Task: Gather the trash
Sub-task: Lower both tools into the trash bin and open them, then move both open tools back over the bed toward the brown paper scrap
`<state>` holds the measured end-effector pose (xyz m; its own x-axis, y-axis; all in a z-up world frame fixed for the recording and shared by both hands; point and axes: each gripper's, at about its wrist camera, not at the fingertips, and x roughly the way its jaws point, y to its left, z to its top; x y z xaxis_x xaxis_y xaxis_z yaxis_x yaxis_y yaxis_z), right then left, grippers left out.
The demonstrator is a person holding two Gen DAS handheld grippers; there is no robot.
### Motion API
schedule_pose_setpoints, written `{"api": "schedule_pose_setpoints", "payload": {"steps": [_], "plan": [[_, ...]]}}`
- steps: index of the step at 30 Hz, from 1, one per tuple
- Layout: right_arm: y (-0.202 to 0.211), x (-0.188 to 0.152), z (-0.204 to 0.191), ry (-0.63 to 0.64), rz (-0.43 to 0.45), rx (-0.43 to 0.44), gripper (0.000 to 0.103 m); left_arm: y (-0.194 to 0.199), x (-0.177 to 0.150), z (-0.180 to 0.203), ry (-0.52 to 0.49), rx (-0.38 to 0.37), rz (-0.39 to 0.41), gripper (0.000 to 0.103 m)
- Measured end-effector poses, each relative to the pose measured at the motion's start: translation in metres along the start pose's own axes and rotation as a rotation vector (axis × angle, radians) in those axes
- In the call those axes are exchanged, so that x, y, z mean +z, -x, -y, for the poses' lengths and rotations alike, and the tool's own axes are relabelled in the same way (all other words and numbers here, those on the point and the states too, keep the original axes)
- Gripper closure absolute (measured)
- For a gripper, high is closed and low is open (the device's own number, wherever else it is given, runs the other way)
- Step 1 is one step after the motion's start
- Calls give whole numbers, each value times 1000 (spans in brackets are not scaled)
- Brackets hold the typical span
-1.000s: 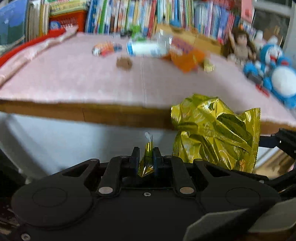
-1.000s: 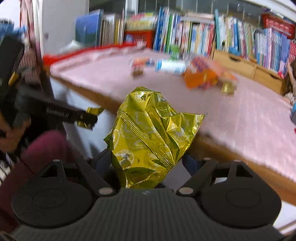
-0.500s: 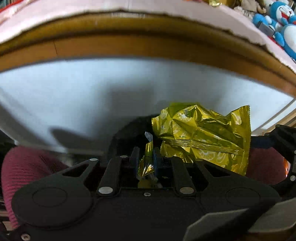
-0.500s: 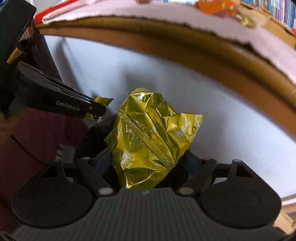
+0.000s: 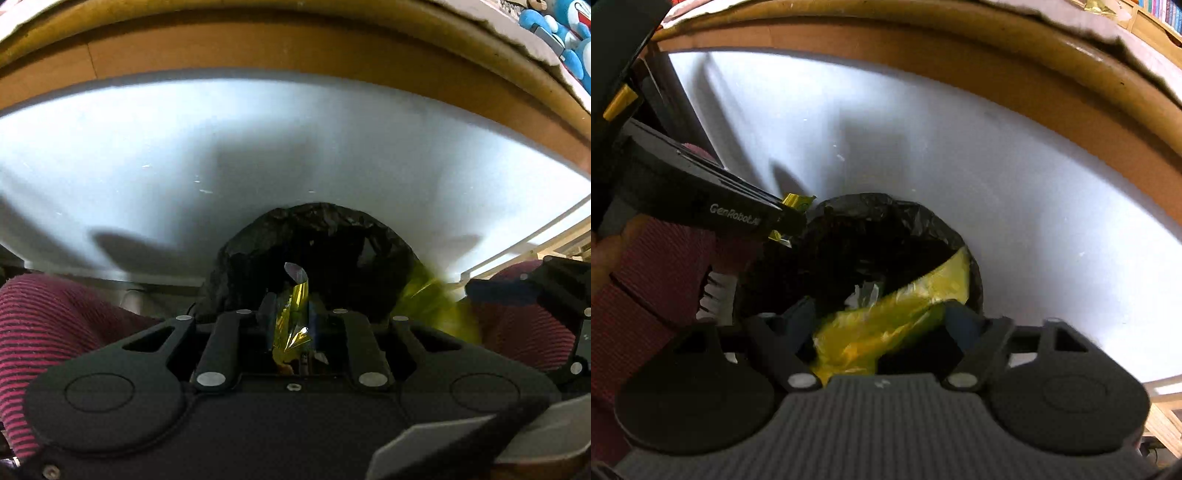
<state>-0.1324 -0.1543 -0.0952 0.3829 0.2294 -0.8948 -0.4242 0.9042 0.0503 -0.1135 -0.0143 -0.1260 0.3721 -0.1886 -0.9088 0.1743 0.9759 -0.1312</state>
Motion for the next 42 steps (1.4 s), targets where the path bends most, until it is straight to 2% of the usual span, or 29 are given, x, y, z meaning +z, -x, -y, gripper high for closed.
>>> {"api": "schedule_pose_setpoints", "payload": {"steps": [6, 11, 13, 19, 28, 31, 36, 42], "plan": [[0, 0, 1, -7, 7, 3, 21, -2, 0, 0, -3, 1, -1, 85], [3, 0, 1, -12, 20, 5, 21, -2, -2, 2, -11, 15, 6, 78], [5, -1, 3, -16, 24, 6, 21, 0, -2, 4, -13, 15, 7, 68], [12, -1, 5, -26, 45, 2, 21, 6, 0, 7, -28, 24, 22, 58], [26, 1, 8, -36, 93, 4, 21, 15, 2, 7, -32, 35, 38, 51], [38, 5, 10, -38, 132, 15, 21, 28, 5, 8, -38, 28, 73, 50], [70, 14, 17, -39, 241, 36, 20, 67, 11, 12, -85, 29, 178, 45], [110, 30, 25, -32, 386, 36, 19, 121, 22, 10, -94, -38, 325, 36]]}}
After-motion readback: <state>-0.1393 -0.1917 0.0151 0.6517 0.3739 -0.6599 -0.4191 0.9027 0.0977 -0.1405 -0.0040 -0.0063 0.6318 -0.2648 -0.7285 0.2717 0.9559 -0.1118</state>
